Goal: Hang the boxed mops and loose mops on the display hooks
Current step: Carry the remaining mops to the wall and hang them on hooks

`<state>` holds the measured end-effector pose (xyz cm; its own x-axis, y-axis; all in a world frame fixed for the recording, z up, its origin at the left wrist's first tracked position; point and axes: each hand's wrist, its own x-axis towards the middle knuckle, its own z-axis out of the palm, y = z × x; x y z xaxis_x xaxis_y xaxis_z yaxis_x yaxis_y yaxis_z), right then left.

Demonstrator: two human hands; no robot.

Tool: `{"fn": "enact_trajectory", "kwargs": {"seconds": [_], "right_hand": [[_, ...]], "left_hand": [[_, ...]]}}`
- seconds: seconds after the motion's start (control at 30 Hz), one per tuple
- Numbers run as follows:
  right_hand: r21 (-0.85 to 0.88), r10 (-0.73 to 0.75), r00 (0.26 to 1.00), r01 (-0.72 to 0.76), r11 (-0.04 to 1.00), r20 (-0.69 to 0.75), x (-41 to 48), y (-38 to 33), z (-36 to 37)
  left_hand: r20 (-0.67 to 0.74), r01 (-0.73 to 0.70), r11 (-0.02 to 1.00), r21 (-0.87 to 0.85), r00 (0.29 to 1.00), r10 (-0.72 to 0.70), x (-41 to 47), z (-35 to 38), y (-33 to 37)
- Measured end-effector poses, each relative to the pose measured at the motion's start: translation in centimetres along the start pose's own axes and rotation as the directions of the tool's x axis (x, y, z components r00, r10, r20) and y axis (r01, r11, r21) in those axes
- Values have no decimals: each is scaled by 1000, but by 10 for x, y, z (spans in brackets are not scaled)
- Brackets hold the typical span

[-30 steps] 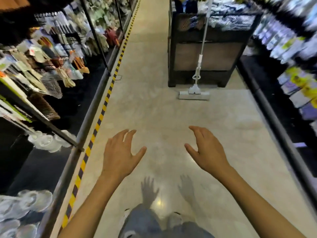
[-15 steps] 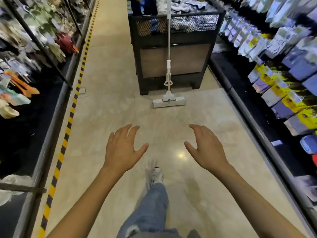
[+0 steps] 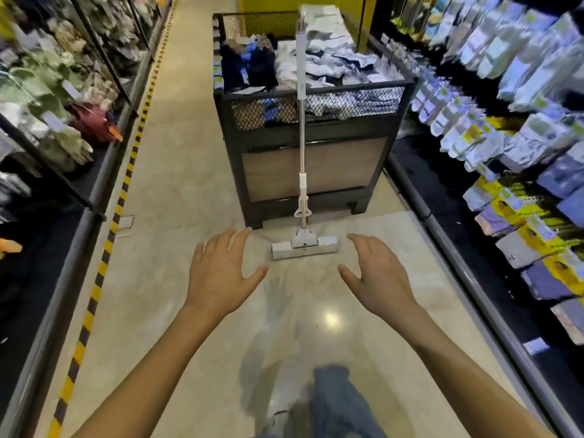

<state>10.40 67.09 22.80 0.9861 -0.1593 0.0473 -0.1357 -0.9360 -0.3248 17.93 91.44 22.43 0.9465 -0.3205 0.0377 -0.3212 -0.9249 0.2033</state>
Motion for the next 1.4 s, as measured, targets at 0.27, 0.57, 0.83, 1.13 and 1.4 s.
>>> {"fn": "enact_trajectory", "kwargs": {"seconds": [0.27,0.57,0.83,1.13,1.4], "right_hand": [[-25,-38,996,40,999,78,176,62,5],[-94,-208,971,220,971,122,374,109,-11],[28,-219,959,217,976,180,504,119,34],[275,-164,957,95,957,241,648,129,154],[787,-239,905,-148,599,351,696,148,232]], "left_hand": [[3,88,996,27,996,-88,161,34,23],[50,178,983,43,982,-181,335,46,57],[95,135,991,1,986,-135,448,101,31],[265,75,993,-90,963,-49,592,237,-15],[536,475,445,-760,844,15,653,341,-19]]}}
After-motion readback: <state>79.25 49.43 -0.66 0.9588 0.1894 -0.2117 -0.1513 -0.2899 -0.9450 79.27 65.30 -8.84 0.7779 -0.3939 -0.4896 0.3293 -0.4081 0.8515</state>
